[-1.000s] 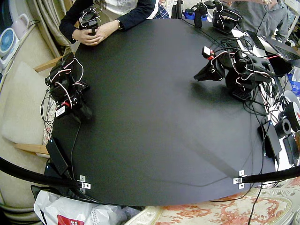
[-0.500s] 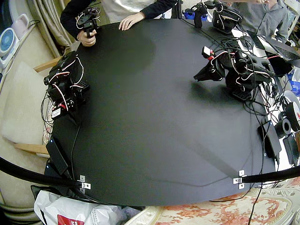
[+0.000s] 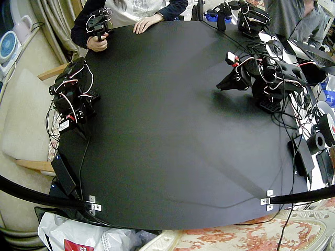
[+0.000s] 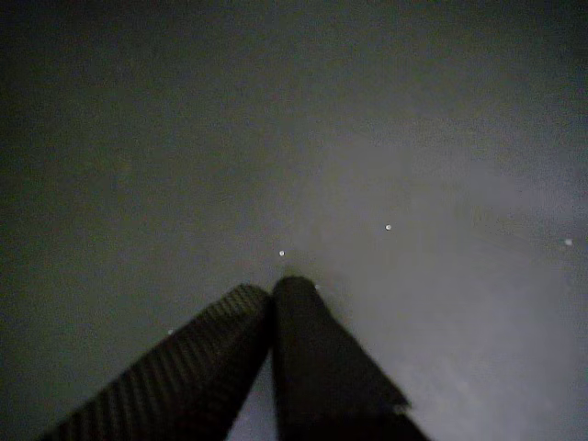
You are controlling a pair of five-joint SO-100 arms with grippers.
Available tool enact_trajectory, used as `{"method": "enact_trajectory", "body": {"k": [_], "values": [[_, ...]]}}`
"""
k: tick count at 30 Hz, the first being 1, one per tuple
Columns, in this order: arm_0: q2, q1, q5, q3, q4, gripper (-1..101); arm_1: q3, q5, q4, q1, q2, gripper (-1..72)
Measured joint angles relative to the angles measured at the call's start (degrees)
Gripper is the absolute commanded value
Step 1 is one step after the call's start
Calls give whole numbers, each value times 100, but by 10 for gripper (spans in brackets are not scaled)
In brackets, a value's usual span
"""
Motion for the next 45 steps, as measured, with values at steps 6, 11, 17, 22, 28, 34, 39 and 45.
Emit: {"method": "enact_trajectory", "body": {"k": [6,11,17,22,28,34,39,45], "values": [[0,0,0,0,0,0,70,290,-53,-905,0,-3],[0,0,0,0,0,0,-396,255,105,-1925,-97,-3],[0,0,0,0,0,0,-2558,185,-176,-2900,-3349,-3],[0,0,0,0,0,0,-4289,475,422,-3841,-4808,-3],[0,0,0,0,0,0,-6785,976,984,-5361,-6363,-3],[0,0,0,0,0,0,-8262,984,1354,-5757,-7479,-3],[0,-9,0,0,0,0,-9861,932,1679,-5748,-8604,-3],[0,-9,0,0,0,0,-12524,879,1925,-5818,-10327,-3]]}}
